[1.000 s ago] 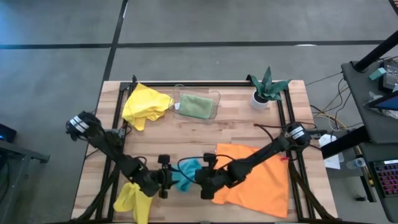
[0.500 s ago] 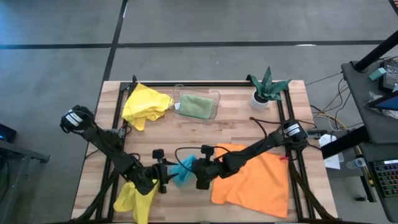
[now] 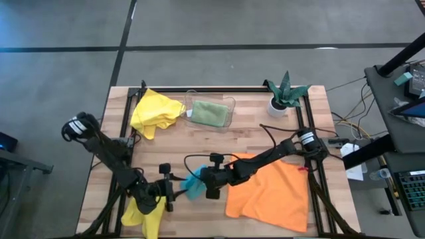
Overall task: Fold microfiber towels
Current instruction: Fold the blue towel
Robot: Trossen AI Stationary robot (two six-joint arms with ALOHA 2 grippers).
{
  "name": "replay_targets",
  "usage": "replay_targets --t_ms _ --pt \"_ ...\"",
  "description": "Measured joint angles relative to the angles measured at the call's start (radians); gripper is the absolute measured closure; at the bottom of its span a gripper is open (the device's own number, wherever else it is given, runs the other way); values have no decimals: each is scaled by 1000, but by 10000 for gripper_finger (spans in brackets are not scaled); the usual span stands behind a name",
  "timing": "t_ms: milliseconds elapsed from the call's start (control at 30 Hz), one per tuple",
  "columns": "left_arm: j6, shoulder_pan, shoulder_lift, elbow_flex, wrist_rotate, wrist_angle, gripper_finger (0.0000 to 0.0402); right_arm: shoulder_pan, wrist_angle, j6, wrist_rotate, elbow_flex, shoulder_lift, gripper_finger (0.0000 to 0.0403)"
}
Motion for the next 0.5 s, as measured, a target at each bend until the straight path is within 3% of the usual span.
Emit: replay_targets --t_ms 167,500 --pt "31 -18 51 0 3 99 226 -1 0 -1 -1 0 0 394" --pt "230 -21 121 28 -33 229 226 -9 -1 2 -16 0 0 394"
